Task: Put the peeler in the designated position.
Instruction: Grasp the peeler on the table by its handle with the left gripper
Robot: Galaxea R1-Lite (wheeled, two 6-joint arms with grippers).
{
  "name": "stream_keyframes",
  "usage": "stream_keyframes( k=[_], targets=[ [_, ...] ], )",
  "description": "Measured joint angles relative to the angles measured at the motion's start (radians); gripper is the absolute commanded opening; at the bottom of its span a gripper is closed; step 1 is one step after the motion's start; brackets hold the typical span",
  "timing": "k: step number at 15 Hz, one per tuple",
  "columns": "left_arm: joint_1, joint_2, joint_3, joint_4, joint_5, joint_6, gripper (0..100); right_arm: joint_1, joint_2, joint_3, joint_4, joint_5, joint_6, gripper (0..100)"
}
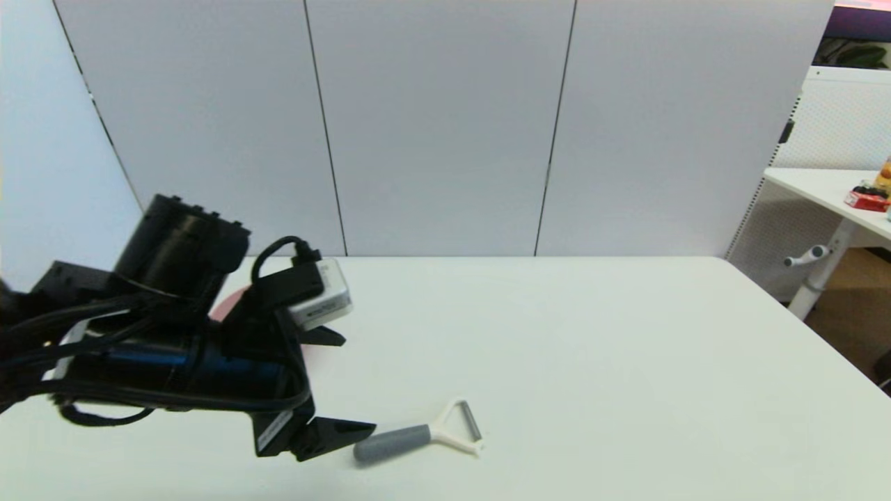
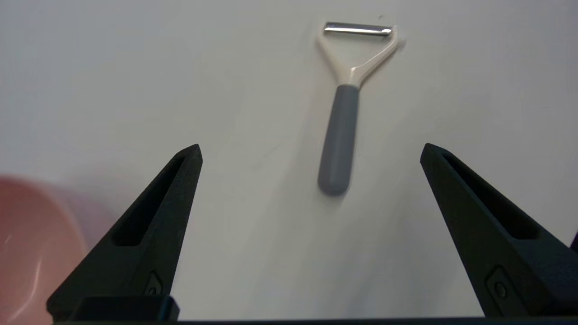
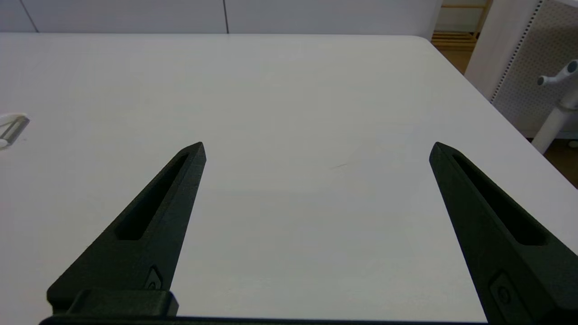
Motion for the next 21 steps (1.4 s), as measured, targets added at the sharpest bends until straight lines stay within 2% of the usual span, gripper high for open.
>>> stream_keyframes(
  k=[4,7,13,21],
  targets=[
    [-0.076,0.155,-0.157,0.241,0.007,0.003,100,0.0,0.0,0.0,0.0,0.0,0.0,100],
    [-0.09,0.211,-0.179,0.342,0.04,0.004,100,0.0,0.0,0.0,0.0,0.0,0.001,100],
    [-0.101,0.31,-0.327,0.447,0.047,0.003,100,0.0,0.0,0.0,0.0,0.0,0.0,100],
    [-0.107,0.404,-0.353,0.448,0.082,0.004,100,0.0,0.0,0.0,0.0,0.0,0.001,100]
  ],
)
